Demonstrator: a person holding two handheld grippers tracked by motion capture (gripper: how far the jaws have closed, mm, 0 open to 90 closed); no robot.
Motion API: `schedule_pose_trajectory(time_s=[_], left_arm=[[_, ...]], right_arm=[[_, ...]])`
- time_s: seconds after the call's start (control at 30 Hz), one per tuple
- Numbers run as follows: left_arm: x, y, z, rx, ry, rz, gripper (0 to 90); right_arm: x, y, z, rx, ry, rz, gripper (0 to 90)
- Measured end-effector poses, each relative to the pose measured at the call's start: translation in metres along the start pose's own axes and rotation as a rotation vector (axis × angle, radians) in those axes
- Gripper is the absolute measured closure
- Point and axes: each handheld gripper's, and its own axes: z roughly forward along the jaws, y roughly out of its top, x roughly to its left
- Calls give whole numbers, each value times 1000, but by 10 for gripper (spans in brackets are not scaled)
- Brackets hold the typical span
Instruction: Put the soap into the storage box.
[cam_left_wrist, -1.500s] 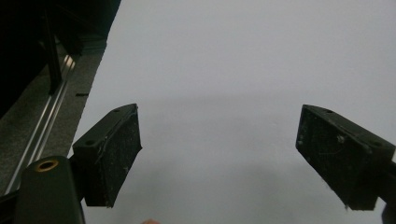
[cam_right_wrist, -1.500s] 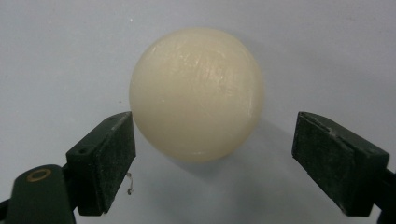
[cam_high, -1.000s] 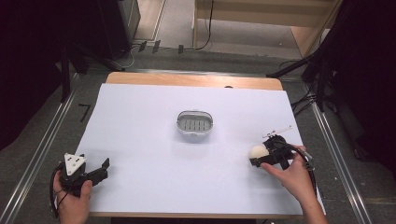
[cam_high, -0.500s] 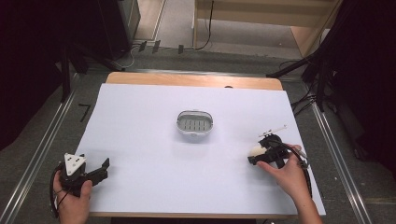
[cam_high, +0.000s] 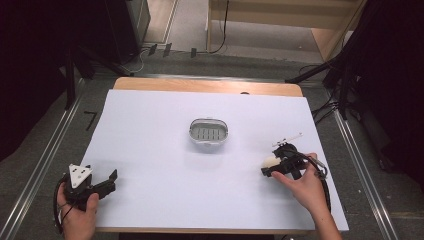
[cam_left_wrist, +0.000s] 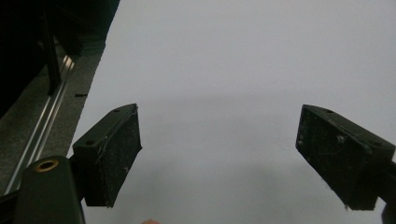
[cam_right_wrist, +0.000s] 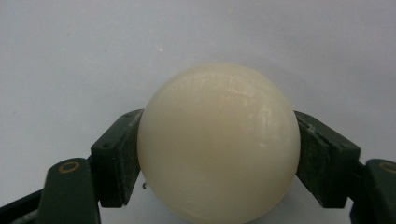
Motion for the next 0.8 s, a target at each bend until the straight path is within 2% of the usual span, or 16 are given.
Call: schedule_pose_trajectory(time_s=[0.27, 0.8], left_arm=[[0, 0, 0, 0, -1, -1, 150], [0, 0, 0, -2, -1, -2, 150]], right_arm=[[6, 8, -4, 0, -6, -7, 254], [21, 33, -10, -9, 12, -44, 254]])
